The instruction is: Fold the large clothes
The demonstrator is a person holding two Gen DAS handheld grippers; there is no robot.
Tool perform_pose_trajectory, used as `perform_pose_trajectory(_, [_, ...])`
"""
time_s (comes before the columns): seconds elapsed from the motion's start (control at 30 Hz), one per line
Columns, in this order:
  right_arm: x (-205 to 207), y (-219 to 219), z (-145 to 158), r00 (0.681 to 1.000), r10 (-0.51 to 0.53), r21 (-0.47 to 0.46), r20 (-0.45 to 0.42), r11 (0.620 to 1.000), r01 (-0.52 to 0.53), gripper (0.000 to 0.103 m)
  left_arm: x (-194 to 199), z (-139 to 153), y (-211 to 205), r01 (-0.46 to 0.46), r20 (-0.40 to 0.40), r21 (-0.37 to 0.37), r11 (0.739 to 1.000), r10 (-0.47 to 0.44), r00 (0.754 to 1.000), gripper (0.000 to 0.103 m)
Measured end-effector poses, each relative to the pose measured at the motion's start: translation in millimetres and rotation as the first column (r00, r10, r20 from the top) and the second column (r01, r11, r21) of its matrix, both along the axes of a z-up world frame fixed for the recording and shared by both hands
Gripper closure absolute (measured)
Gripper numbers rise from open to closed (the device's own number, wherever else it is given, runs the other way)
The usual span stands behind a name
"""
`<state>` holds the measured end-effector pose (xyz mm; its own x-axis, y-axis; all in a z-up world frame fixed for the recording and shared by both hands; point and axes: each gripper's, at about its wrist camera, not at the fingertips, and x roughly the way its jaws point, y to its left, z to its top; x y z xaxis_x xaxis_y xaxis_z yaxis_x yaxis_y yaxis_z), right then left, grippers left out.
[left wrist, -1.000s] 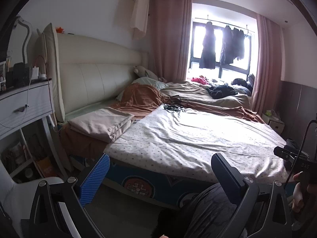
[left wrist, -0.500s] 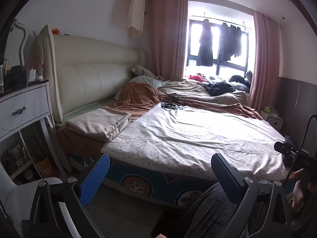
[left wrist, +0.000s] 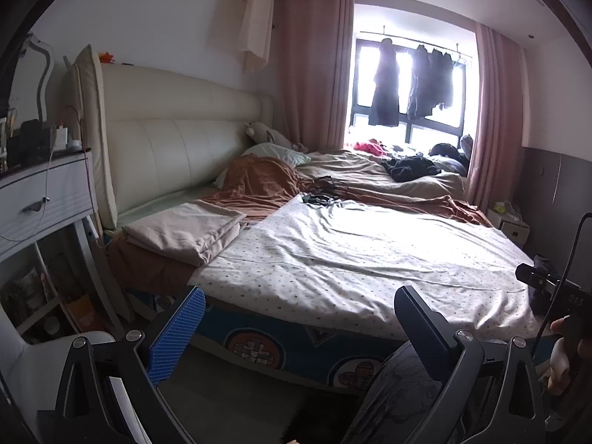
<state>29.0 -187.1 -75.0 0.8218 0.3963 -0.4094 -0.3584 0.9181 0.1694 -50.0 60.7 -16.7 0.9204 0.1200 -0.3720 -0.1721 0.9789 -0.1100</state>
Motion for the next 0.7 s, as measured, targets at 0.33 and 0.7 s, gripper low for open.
perform_pose_trajectory(0.33, [0.8,0.9,0.3,1.0,0.001,-0.002,-0.002,1.0,-0.001,0.0,-0.1,1.0,1.6,-0.001,0.002,-0.011,1.0,0.001,1.0,0.001])
perform_pose_trajectory(0.7, [1.1,4.2,0.3,1.0,0.003,-0.001,-0.002,1.0,-0.003,0.0,-6.1,3.1,3.1,-0.002,0.022,-0.012,1.0,0.003,1.0,0.001])
